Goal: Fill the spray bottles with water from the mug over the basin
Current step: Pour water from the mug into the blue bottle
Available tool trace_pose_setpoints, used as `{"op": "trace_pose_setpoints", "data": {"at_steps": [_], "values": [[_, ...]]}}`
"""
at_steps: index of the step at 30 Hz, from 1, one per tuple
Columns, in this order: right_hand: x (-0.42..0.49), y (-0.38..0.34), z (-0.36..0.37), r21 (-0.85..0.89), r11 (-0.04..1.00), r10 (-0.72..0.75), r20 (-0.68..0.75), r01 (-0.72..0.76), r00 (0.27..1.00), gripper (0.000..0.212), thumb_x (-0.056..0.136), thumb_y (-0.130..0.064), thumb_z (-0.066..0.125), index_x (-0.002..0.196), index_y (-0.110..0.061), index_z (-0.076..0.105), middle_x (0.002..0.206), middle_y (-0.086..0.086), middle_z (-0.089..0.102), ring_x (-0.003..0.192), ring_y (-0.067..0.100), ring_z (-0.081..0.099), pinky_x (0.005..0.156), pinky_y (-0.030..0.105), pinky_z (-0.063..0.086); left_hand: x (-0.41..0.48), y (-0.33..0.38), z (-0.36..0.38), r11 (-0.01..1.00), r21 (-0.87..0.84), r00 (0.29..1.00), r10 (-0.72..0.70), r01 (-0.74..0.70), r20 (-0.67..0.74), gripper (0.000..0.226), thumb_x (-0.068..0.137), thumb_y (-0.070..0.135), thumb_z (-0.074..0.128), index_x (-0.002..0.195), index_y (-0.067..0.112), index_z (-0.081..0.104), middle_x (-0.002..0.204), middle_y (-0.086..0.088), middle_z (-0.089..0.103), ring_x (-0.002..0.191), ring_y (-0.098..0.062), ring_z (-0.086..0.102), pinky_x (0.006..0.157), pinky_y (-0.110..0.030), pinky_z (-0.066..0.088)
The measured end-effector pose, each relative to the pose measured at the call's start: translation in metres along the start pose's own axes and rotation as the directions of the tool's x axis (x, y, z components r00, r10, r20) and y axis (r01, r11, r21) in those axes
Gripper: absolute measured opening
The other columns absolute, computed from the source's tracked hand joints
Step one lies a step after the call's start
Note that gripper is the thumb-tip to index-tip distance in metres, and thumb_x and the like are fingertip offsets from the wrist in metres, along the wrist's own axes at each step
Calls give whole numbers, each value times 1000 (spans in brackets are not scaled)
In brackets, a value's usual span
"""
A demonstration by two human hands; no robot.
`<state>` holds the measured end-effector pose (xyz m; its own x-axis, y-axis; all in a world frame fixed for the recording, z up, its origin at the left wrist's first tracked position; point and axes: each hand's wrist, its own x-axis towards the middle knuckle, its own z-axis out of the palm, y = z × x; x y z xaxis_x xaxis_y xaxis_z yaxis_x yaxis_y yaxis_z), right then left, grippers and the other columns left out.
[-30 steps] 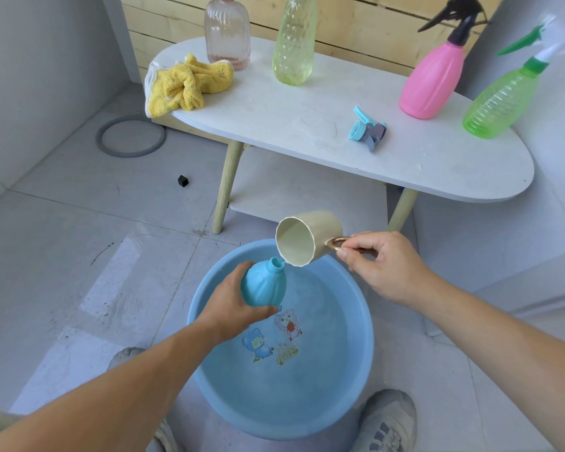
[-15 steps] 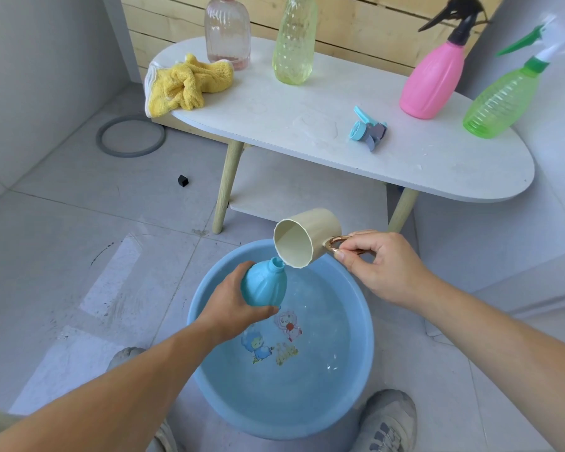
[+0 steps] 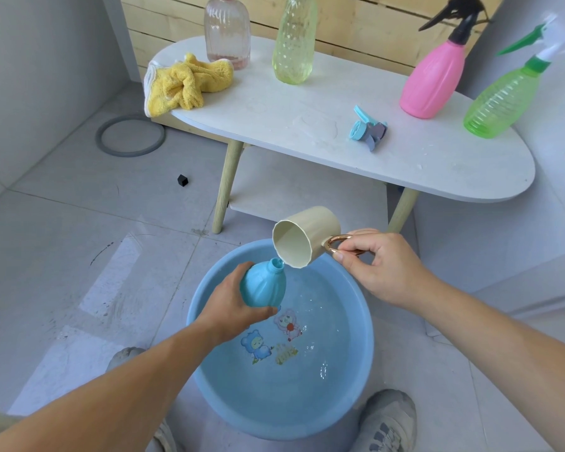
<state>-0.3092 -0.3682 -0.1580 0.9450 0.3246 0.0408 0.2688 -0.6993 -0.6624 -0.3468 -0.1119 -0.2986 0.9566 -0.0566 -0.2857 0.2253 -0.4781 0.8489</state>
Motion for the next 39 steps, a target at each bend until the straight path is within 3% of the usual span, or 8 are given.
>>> {"op": "trace_pose_setpoints", "data": {"at_steps": [12,23,28,35,39], "values": [[1,-1,0,-45,998,-34,1,34,999,12,88,-17,69,77,-14,73,80,-3,69,93,14,63,87,32,47,0,1,0,1000,3,1000,-5,5,1,90,66,40,93,139,38,41,118,16,58,104,-7,59,70,-16,49],[1,-3,1,-79,994,-74,5,75,997,17,88,-16,70,71,-12,70,77,1,68,93,19,62,85,30,44,1,-2,1,1000,30,1000,0,0,-11,93,64,41,93,141,38,41,121,13,57,107,-11,59,81,-29,57],[2,-2,1,-84,991,-103,-2,103,995,19,86,-25,64,70,-16,69,74,-1,67,90,21,62,82,34,46,1,-3,1,1000,21,1000,3,-3,-9,92,63,42,93,139,39,41,120,13,57,108,-12,59,82,-33,60],[1,-3,0,-117,985,-124,11,124,992,20,88,-18,68,69,-21,67,76,-9,66,100,14,60,85,28,45,1,-3,1,1000,18,1000,9,-9,-6,90,62,44,93,136,41,43,119,15,58,106,-10,61,82,-34,61],[2,-3,0,-147,978,-148,16,148,989,20,88,-22,64,69,-16,68,73,-5,64,98,15,59,85,27,43,0,-1,0,1000,16,1000,14,-14,-5,88,63,43,94,135,41,43,117,16,58,104,-9,61,80,-30,60]]}}
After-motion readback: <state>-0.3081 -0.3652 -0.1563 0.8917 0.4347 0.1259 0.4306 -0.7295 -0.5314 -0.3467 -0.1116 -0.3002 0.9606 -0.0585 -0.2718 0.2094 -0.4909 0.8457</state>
